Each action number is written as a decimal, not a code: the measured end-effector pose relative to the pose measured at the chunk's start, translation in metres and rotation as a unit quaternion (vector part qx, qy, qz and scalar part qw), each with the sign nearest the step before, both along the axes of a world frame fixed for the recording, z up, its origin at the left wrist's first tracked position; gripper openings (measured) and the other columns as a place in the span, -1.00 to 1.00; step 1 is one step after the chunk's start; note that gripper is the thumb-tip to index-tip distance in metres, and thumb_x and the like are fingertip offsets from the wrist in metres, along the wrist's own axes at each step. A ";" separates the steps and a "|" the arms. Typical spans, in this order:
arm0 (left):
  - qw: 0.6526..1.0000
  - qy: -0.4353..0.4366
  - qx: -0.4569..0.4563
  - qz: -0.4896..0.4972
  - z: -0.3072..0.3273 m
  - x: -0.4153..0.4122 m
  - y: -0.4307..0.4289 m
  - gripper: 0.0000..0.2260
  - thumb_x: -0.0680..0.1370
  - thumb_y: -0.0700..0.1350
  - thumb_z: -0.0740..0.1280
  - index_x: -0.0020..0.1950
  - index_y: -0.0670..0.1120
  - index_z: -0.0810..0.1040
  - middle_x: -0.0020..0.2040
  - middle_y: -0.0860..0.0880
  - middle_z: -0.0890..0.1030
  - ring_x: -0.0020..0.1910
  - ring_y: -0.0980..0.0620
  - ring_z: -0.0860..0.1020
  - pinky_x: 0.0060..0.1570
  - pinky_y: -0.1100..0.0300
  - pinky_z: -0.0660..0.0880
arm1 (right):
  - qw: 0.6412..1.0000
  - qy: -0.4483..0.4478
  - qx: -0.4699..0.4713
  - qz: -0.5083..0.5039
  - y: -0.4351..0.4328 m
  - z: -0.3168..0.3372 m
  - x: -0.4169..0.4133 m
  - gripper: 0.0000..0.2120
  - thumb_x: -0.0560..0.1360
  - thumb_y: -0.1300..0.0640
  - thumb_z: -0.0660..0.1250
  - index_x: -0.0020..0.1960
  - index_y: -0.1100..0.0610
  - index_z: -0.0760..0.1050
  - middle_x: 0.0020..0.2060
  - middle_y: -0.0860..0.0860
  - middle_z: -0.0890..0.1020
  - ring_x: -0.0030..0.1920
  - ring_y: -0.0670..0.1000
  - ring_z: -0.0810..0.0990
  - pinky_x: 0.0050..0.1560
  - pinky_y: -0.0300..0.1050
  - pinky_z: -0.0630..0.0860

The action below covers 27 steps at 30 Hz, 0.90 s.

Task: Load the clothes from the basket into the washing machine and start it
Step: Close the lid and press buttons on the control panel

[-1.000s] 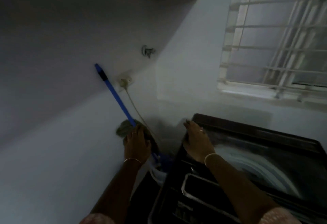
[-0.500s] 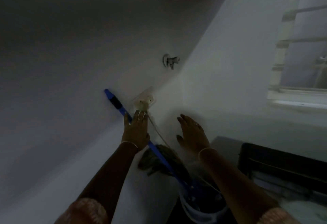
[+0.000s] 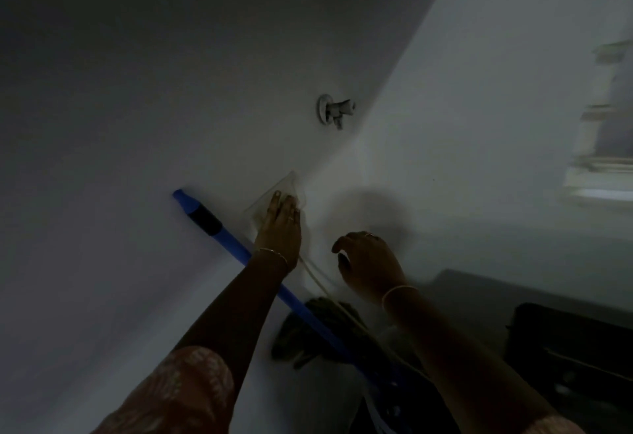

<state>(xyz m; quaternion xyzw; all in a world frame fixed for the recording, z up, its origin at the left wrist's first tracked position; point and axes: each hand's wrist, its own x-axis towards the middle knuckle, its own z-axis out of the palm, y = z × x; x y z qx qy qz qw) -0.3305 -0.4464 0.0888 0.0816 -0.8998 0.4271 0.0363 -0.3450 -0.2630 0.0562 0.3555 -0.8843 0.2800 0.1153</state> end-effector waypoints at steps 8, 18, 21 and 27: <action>0.987 -0.060 -0.129 0.068 -0.013 -0.008 0.012 -0.53 0.61 -0.03 0.16 0.43 -0.28 0.31 0.50 -0.31 0.18 0.47 -0.35 0.11 0.46 -0.26 -0.20 | 1.000 -0.030 0.008 -0.004 -0.008 -0.006 -0.005 -0.77 0.58 0.14 0.15 0.15 0.03 0.53 0.11 -0.03 0.59 0.13 -0.02 0.54 0.23 -0.14 0.37; 0.975 -0.105 -0.175 0.089 -0.017 -0.015 0.022 -0.64 0.60 0.00 0.20 0.32 -0.16 0.48 0.52 -0.22 0.21 0.52 -0.31 -0.08 0.11 -0.33 -0.42 | 0.998 -0.049 0.016 -0.026 -0.001 -0.011 -0.008 -0.75 0.58 0.16 0.14 0.15 0.04 0.54 0.09 -0.02 0.60 0.09 0.00 0.55 0.19 -0.14 0.38; 0.982 -0.091 -0.137 0.089 -0.010 -0.014 0.034 -0.52 0.60 0.08 0.16 0.43 -0.17 0.35 0.53 -0.21 0.15 0.52 -0.31 -0.09 0.18 -0.40 -0.33 | 0.998 -0.054 0.019 -0.033 0.006 -0.012 -0.006 -0.75 0.57 0.15 0.15 0.16 0.04 0.53 0.11 -0.02 0.60 0.11 0.00 0.55 0.21 -0.12 0.38; 0.997 -0.023 0.044 0.056 -0.006 0.002 0.041 -0.30 0.57 0.09 0.12 0.53 -0.29 -0.05 0.55 -0.25 0.01 0.54 -0.22 -0.08 0.40 -0.25 -0.31 | 0.997 -0.070 0.031 -0.034 0.021 -0.011 0.005 -0.71 0.56 0.13 0.19 0.27 0.03 0.45 0.24 -0.01 0.51 0.24 0.03 0.49 0.27 -0.08 0.34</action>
